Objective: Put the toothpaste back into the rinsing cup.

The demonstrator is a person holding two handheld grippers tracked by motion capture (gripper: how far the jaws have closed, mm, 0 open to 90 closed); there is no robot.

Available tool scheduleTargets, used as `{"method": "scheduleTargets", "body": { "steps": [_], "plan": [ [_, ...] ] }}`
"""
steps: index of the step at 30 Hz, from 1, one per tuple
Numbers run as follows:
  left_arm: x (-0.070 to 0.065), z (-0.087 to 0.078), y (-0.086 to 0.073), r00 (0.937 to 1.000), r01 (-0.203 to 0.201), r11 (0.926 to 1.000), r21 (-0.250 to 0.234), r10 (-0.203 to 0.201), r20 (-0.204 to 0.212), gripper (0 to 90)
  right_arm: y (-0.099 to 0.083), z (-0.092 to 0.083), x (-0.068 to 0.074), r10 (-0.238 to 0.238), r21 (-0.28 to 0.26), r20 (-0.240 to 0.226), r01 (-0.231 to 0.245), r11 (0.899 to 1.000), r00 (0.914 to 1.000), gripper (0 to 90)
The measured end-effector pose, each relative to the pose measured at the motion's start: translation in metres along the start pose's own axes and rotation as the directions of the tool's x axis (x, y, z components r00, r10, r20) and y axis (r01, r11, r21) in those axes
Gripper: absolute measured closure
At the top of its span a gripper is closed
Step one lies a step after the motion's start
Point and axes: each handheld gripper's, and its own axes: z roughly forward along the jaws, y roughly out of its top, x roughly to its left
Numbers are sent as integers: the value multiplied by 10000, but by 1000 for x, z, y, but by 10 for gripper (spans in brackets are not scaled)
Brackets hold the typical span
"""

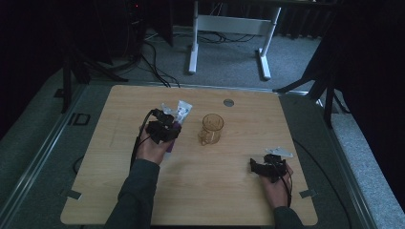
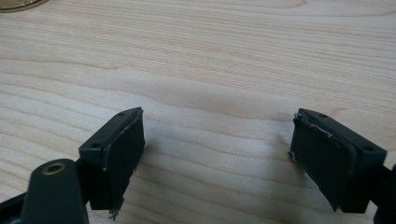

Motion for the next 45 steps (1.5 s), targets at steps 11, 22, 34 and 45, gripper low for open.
{"method": "scheduleTargets", "body": {
  "steps": [11, 22, 34, 45],
  "plan": [
    [-1, -3, 8, 10000, -40, 9993, -377, 42, 77, 720, 0, 0, 0, 4, 2, 1, -4, 10000, 10000, 176],
    [-4, -5, 14, 9998, -76, 9972, -740, 89, 169, 720, 0, 0, 0, -11, -4, -2, 11, 10000, 10000, 176],
    [-6, -6, 20, 9997, -9, 9941, -1082, 37, 255, 719, 0, 0, 0, -17, -4, -1, 17, 10000, 10000, 176],
    [-9, -4, 25, 9994, 3, 9913, -1319, 41, 331, 719, 0, 0, 0, -12, 0, -2, 12, 10000, 10000, 175]
  ]
}}
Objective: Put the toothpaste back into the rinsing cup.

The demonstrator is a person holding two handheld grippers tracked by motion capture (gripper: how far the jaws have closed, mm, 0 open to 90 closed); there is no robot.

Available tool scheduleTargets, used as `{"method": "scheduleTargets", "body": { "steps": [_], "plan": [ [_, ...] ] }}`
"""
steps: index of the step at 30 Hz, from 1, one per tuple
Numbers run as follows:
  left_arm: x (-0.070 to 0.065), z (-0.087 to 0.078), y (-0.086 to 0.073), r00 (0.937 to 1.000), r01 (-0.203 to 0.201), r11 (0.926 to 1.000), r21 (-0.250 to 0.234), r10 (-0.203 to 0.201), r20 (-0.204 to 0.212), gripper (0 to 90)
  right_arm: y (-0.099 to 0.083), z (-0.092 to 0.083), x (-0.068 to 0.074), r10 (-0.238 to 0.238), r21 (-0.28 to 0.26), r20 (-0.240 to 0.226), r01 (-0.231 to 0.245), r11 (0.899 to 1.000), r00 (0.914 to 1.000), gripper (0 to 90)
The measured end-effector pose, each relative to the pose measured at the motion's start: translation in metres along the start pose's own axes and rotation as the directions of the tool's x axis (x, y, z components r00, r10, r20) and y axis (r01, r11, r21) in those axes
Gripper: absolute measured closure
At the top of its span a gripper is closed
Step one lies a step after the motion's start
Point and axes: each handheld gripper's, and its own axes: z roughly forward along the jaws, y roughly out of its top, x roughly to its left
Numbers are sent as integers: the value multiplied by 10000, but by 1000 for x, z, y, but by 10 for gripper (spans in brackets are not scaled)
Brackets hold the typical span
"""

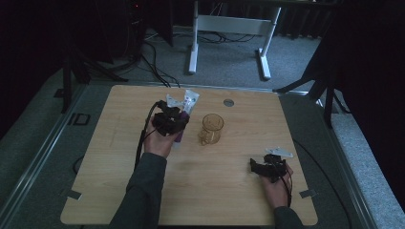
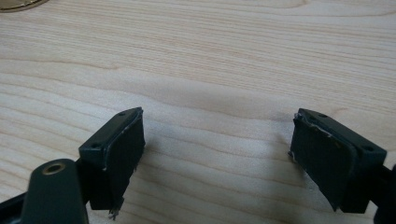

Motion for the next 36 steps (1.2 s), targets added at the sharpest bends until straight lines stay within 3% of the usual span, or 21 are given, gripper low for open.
{"method": "scheduleTargets", "body": {
  "steps": [36],
  "plan": [
    [-4, 6, 16, 9985, 529, 9963, -679, -517, 200, 719, 0, 0, 0, -38, 1, -42, 38, 10000, 10000, 176]
  ]
}}
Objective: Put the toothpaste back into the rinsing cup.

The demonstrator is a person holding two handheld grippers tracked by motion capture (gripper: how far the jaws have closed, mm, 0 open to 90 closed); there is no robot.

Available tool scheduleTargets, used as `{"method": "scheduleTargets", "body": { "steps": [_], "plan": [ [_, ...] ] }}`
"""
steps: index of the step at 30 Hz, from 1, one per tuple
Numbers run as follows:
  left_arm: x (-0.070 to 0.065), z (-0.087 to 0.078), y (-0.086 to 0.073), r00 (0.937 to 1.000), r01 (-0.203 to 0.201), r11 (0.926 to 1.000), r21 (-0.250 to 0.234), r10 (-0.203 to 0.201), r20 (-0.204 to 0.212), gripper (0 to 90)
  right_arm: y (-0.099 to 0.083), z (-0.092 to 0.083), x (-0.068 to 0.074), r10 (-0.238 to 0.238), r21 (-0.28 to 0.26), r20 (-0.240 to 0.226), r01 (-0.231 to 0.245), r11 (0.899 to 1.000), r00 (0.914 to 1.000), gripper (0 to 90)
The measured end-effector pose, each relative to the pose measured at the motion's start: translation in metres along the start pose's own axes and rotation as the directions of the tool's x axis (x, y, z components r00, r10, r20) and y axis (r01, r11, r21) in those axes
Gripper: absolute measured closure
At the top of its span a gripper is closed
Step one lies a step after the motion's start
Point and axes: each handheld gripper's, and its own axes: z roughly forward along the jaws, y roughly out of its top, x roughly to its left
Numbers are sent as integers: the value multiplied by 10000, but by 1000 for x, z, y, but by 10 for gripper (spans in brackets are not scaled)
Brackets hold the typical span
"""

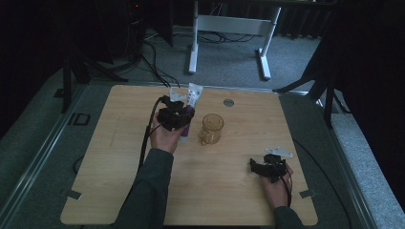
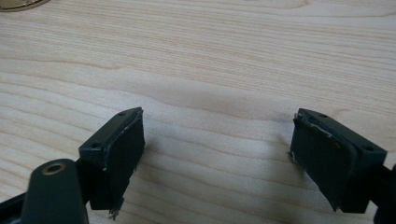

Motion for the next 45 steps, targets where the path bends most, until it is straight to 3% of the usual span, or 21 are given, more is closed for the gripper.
{"method": "scheduleTargets", "body": {
  "steps": [12, 26, 45],
  "plan": [
    [0, 1, 1, 10000, 81, 9998, -165, -81, 36, 719, 0, 0, 0, -8, -1, -7, 8, 10000, 10000, 175],
    [0, 4, 3, 9987, 497, 9973, -547, -490, 146, 719, 0, 0, 0, -1, 0, -7, 1, 10000, 10000, 175],
    [-4, 9, 8, 9979, 604, 9952, -770, -584, 275, 718, 0, 0, 0, -1, 0, -7, 1, 10000, 10000, 175]
  ]
}}
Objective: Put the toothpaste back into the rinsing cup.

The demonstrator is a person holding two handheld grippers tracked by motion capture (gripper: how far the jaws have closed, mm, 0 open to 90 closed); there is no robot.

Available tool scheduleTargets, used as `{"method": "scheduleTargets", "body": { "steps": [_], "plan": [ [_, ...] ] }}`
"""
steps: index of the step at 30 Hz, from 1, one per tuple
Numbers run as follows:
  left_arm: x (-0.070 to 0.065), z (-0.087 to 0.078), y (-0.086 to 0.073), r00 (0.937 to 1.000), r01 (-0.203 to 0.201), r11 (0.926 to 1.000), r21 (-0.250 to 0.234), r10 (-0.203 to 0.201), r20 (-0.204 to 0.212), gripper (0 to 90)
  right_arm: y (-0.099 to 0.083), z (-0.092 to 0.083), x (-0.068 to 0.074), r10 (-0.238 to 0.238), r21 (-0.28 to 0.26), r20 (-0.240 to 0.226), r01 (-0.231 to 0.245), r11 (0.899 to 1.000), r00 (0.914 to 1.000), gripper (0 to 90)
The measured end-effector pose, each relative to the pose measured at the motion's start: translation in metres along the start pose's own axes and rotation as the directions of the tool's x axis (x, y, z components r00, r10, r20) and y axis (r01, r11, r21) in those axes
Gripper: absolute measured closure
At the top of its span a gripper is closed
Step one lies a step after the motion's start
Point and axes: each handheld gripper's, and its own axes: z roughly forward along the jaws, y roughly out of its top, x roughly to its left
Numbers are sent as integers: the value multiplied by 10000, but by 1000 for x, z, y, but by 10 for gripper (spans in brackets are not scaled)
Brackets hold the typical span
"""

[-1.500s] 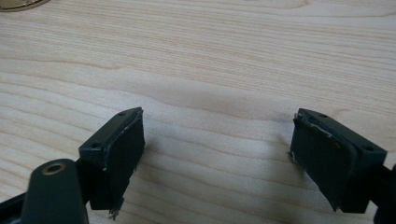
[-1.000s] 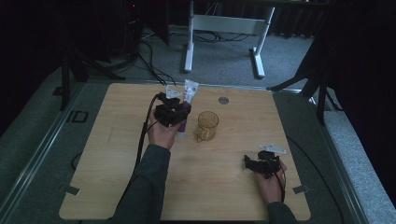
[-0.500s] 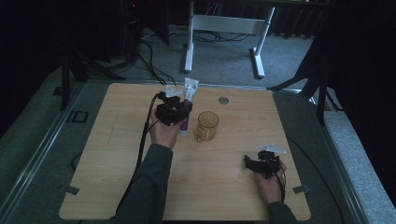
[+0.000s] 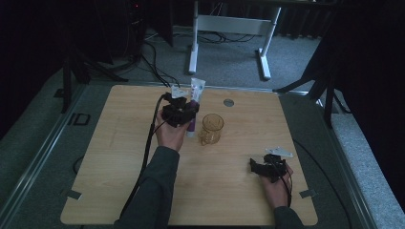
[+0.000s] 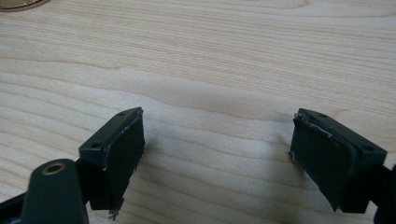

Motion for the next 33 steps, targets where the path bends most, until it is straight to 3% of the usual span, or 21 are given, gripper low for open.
{"method": "scheduleTargets", "body": {
  "steps": [24, 33],
  "plan": [
    [-6, 7, 9, 9998, -7, 9997, -252, 11, 179, 718, 0, 0, 0, -5, -10, -19, 5, 10000, 10000, 175],
    [-9, 11, 15, 9996, -263, 9995, -179, 264, 36, 717, 0, 0, 0, 2, -9, -28, -2, 10000, 10000, 175]
  ]
}}
